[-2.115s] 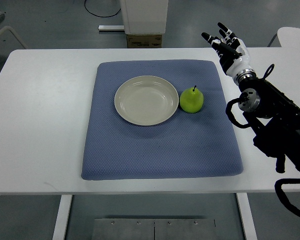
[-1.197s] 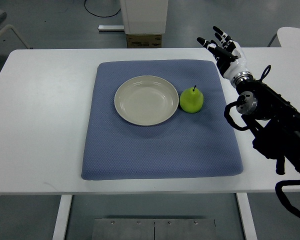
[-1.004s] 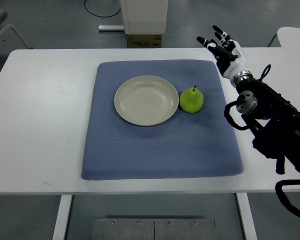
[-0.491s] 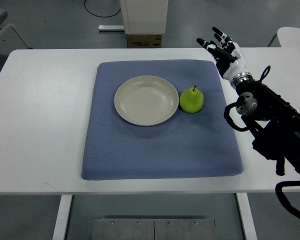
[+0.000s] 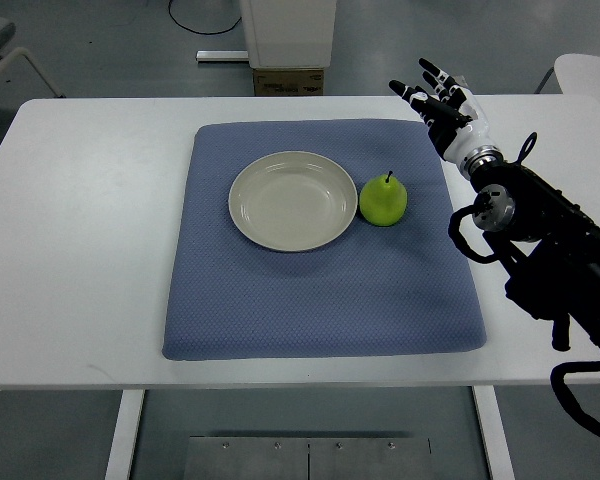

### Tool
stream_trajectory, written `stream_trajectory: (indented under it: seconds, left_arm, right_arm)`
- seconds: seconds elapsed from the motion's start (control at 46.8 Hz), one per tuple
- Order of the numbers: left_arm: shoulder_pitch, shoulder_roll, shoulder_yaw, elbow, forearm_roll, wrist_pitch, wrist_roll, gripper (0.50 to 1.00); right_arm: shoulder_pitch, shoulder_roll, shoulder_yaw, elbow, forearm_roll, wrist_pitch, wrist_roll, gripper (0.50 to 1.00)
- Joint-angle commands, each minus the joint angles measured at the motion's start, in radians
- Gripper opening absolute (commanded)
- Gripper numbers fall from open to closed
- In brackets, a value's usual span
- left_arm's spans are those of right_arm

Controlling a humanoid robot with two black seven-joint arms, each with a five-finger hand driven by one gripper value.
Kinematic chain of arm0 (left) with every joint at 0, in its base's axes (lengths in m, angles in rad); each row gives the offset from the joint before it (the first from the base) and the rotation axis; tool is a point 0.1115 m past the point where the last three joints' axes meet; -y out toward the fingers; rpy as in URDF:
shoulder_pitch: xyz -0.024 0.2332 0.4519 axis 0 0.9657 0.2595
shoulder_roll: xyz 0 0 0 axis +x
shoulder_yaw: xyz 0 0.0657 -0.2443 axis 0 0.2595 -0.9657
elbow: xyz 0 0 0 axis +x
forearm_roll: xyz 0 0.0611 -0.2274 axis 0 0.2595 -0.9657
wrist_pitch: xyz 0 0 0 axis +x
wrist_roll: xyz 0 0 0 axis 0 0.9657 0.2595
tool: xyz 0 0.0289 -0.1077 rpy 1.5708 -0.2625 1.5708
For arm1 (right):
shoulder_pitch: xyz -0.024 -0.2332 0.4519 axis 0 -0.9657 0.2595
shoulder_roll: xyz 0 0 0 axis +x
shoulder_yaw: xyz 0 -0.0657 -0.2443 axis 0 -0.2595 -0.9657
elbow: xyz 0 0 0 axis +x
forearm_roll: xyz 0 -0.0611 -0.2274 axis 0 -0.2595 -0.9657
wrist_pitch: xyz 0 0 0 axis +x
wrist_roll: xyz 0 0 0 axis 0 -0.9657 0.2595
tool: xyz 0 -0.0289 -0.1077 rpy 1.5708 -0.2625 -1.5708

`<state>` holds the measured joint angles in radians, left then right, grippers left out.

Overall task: Place pear on plate with right hand
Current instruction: 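Move the open right hand down toward the green pear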

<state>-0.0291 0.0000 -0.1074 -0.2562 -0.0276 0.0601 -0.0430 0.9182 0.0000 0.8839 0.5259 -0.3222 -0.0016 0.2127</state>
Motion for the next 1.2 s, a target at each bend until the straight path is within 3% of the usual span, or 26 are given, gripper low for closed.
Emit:
stream_trajectory:
  seconds: [0.0, 0.278, 0.662, 0.94, 1.175]
  left_arm:
    - [0.000, 0.000, 0.000, 0.000, 0.000, 0.000, 0.000, 1.000]
    - [0.000, 0.000, 0.000, 0.000, 0.000, 0.001, 0.000, 1.000]
    - [0.000, 0.000, 0.000, 0.000, 0.000, 0.001, 0.000, 1.000]
    - [0.000, 0.000, 0.000, 0.000, 0.000, 0.001, 0.000, 1.000]
    - [0.000, 0.000, 0.000, 0.000, 0.000, 0.000, 0.000, 1.000]
  right_arm:
    - [-0.002, 0.000, 0.000, 0.002, 0.000, 0.002, 0.000, 1.000]
    - [-0.002, 0.000, -0.074, 0.002, -0.002, 0.023, 0.020, 1.000]
    - [-0.001, -0.005, -0.229, 0.011, -0.006, 0.026, 0.128, 1.000]
    - [0.002, -0.092, -0.252, 0.042, -0.009, 0.064, 0.142, 0.998]
    - [0.004, -0.192, -0.396, 0.123, -0.012, 0.066, 0.252, 0.993]
